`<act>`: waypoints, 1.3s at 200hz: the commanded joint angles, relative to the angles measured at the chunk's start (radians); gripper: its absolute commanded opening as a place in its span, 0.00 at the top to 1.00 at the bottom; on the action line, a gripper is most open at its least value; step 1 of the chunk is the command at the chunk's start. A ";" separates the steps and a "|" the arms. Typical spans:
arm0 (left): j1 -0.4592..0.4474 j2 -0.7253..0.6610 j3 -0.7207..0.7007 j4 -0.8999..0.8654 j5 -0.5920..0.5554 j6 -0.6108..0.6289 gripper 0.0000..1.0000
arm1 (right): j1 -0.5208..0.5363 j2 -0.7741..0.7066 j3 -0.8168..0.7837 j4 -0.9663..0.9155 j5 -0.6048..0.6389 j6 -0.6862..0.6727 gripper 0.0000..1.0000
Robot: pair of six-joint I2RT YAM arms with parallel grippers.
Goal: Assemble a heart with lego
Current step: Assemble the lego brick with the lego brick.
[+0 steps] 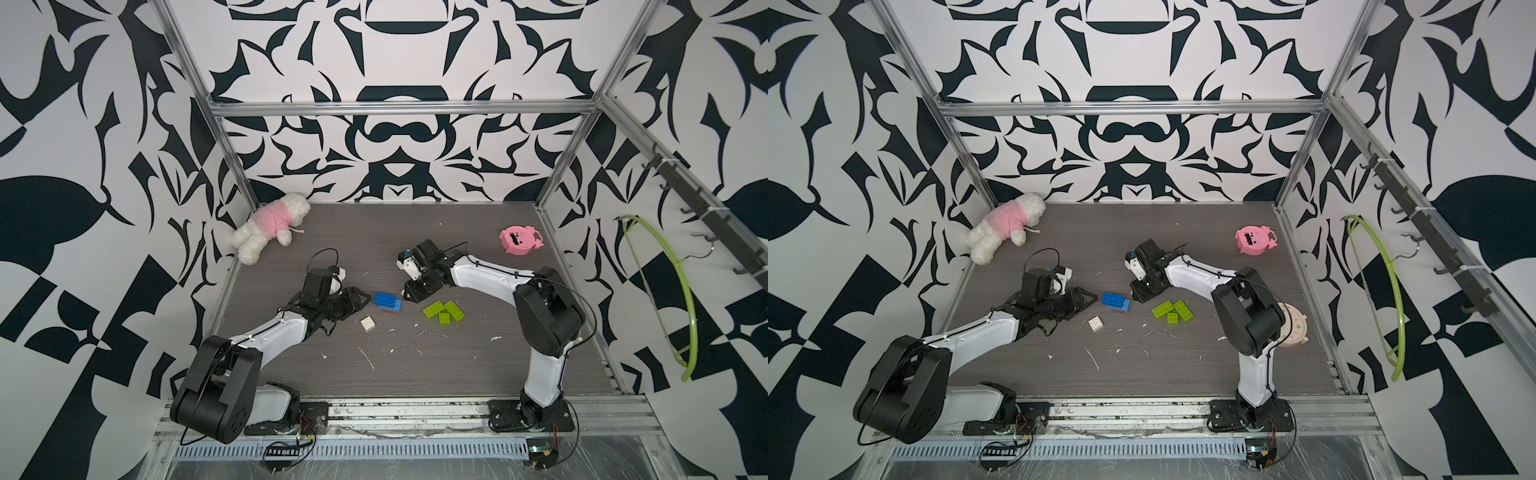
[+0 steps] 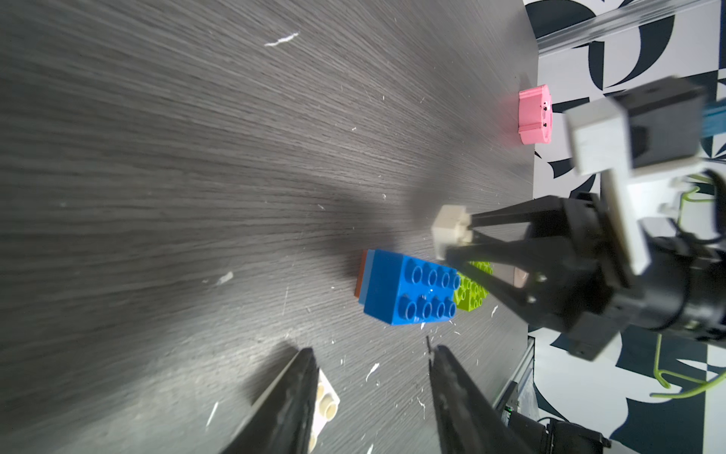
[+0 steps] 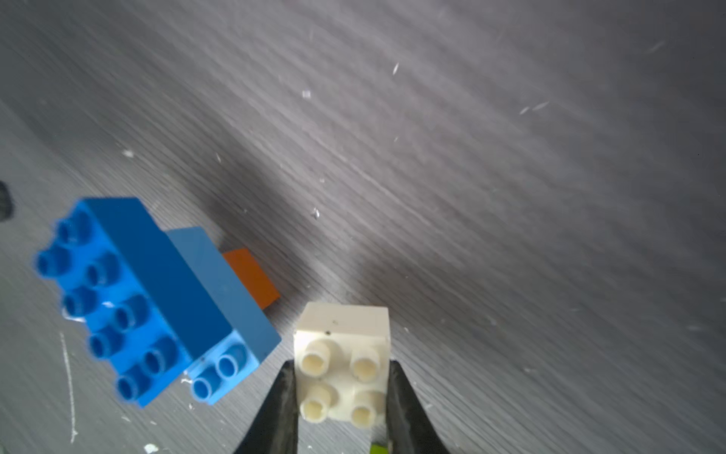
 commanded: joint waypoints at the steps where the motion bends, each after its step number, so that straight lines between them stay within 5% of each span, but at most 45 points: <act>1: 0.003 0.048 0.023 0.022 0.031 0.010 0.50 | 0.026 -0.063 0.024 0.011 -0.055 0.006 0.76; 62: 0.004 0.179 0.104 0.069 0.071 0.030 0.49 | 0.032 -0.137 -0.025 -0.031 0.015 -0.005 0.76; 109: 0.004 0.148 0.112 0.062 0.060 0.028 0.49 | 0.066 -0.222 -0.068 -0.074 0.007 -0.035 0.77; 260: -0.002 0.231 0.072 0.206 0.139 -0.046 0.50 | 0.134 -0.082 0.081 -0.154 0.053 -0.113 0.77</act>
